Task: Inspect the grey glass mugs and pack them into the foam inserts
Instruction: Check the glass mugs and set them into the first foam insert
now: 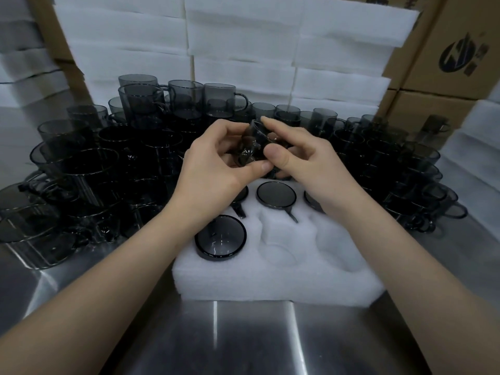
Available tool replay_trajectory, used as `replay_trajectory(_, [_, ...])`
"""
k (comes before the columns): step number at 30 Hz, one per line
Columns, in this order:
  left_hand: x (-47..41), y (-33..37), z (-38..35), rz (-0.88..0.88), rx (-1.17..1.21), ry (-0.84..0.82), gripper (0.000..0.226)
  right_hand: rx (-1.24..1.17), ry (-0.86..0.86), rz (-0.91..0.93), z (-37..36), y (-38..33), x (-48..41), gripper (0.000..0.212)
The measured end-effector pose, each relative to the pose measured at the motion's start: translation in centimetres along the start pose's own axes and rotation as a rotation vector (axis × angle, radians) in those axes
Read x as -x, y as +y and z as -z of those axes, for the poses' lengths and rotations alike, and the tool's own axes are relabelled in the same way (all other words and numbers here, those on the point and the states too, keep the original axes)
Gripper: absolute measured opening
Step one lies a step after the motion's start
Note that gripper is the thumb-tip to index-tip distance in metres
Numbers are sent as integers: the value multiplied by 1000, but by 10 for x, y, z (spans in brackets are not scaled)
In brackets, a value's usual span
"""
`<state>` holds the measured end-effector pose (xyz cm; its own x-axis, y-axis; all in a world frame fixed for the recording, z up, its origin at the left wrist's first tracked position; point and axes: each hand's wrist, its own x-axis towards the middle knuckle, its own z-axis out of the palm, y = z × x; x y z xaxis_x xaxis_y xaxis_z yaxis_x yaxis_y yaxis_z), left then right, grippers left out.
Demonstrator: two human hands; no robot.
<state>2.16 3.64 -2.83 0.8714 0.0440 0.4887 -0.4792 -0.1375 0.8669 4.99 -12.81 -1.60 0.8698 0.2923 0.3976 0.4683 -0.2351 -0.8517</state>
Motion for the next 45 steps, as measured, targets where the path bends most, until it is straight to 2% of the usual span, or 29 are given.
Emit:
replay_trajectory(4, [0, 1, 1, 9, 56, -124, 45, -148, -120, 7, 2, 1, 1, 44])
replay_trajectory(7, [0, 1, 1, -13, 32, -157, 48, -224, -151, 23, 4, 3, 1, 44])
replay_trajectory(12, [3, 5, -1, -43, -31, -134, 56, -327, -219, 59, 8, 5, 1, 43])
replay_trajectory(16, [2, 5, 0, -5, -63, -69, 72, -371, -215, 83, 10, 7, 2, 43])
replay_trajectory(19, [2, 4, 0, 18, -74, -3, 71, -393, -206, 106, 9, 7, 2, 43])
replay_trajectory(22, [2, 4, 0, 5, -129, -1, 64, -502, -224, 38, 8, 5, 0, 37])
replay_trajectory(24, [2, 5, 0, -19, -165, -35, 70, -536, -203, -32, 8, 5, -2, 26])
replay_trajectory(26, [3, 5, 1, -58, -202, -95, 78, -454, -146, -45, 6, 7, -2, 21])
replay_trajectory(30, [4, 1, 2, -149, -334, -236, 81, -275, -109, -5, 2, 7, 2, 36])
replay_trajectory(32, [3, -1, 2, -167, -383, -275, 88, -222, -74, 21, 1, 5, 3, 29])
replay_trajectory(34, [3, 0, -1, -146, -379, -278, 99, -149, -59, 61, -1, 4, 5, 16])
replay_trajectory(36, [2, 1, -3, -151, -370, -239, 99, -83, -57, 88, -4, 4, 6, 11])
replay_trajectory(42, [1, 1, -5, -208, -377, -179, 95, -65, -38, 118, -9, 1, 3, 9])
replay_trajectory(45, [2, 3, -5, -251, -403, -207, 94, -187, 7, 58, -11, 1, 1, 17])
